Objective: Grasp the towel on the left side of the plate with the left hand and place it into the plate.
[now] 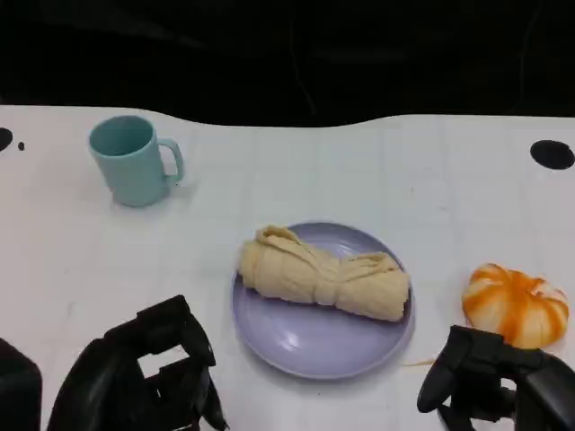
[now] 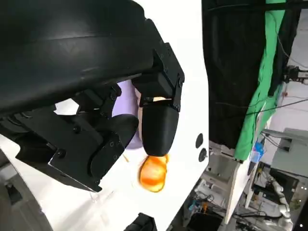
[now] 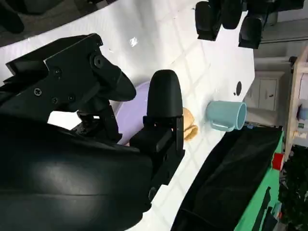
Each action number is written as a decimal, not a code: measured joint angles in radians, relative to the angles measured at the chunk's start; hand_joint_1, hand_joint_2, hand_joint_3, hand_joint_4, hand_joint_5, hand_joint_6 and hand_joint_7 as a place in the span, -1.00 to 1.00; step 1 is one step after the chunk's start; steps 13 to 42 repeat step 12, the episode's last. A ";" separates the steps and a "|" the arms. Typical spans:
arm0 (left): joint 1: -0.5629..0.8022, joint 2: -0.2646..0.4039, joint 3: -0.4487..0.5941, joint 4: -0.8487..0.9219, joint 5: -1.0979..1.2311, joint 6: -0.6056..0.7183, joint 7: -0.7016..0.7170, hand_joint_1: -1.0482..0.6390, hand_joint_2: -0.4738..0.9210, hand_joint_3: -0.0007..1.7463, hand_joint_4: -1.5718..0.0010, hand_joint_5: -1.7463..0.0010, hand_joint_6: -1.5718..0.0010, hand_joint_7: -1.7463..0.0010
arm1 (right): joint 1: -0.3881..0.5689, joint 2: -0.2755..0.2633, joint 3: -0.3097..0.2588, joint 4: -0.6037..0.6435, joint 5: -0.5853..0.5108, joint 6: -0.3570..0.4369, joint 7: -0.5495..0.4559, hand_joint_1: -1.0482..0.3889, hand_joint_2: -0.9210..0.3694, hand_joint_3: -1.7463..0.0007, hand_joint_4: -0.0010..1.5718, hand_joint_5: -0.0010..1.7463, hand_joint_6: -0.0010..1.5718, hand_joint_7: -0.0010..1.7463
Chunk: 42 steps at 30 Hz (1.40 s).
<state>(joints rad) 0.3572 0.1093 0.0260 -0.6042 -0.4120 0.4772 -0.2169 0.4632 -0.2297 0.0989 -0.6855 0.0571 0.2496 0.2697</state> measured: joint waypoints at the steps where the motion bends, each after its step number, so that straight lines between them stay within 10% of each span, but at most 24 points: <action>1: 0.000 0.000 0.000 0.002 -0.005 0.002 0.000 0.18 0.32 0.63 -0.09 -1.00 0.07 -0.94 | 0.000 0.000 -0.001 0.001 0.000 -0.001 0.000 0.52 -0.47 -0.31 -0.08 1.00 -0.21 0.67; 42: 0.007 -0.002 -0.016 0.014 -0.023 -0.002 0.000 0.18 0.31 0.64 -0.13 -1.00 0.05 -0.94 | 0.016 0.000 -0.008 0.009 0.002 -0.039 0.009 0.48 -0.39 -0.34 -0.04 1.00 -0.18 0.66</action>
